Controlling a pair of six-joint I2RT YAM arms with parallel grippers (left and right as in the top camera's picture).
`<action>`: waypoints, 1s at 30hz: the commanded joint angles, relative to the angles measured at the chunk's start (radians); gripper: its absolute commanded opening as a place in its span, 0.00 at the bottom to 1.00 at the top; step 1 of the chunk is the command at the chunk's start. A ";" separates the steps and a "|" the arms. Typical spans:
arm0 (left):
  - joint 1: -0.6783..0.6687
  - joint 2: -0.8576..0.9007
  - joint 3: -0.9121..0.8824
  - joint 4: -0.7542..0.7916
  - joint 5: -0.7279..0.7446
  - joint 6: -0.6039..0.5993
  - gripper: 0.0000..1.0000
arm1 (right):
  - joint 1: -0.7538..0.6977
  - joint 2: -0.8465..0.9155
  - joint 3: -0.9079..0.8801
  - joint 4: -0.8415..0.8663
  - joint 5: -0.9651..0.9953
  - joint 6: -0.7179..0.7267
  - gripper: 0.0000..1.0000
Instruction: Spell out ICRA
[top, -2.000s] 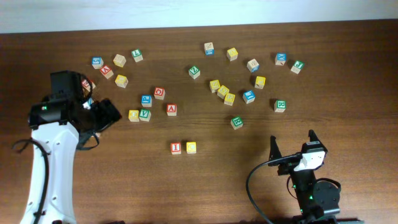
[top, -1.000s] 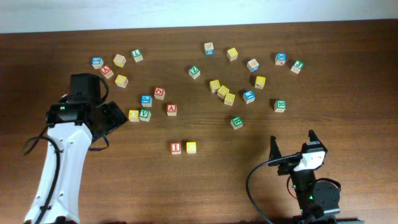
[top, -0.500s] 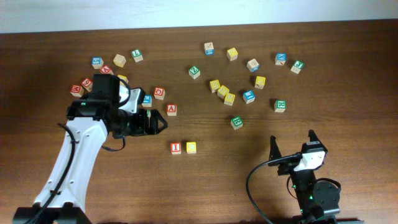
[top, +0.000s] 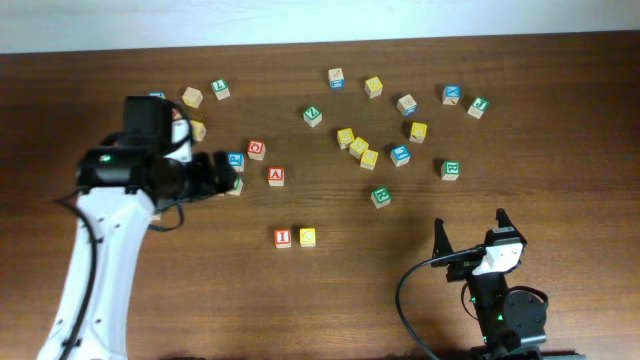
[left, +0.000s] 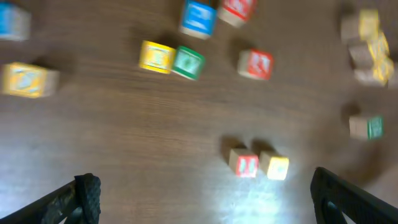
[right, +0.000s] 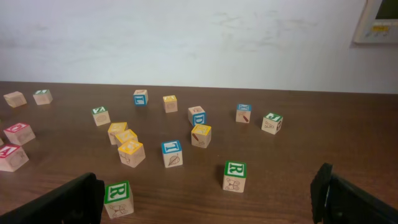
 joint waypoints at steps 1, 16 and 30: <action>0.149 -0.035 0.019 -0.007 -0.072 -0.162 0.99 | 0.005 -0.006 -0.005 -0.006 0.005 0.008 0.98; 0.260 -0.034 0.018 -0.169 0.075 -0.241 0.99 | 0.005 -0.006 -0.005 -0.006 0.005 0.008 0.98; 0.260 -0.034 0.018 -0.197 0.075 -0.241 0.99 | 0.005 -0.006 -0.005 0.114 -0.720 0.673 0.98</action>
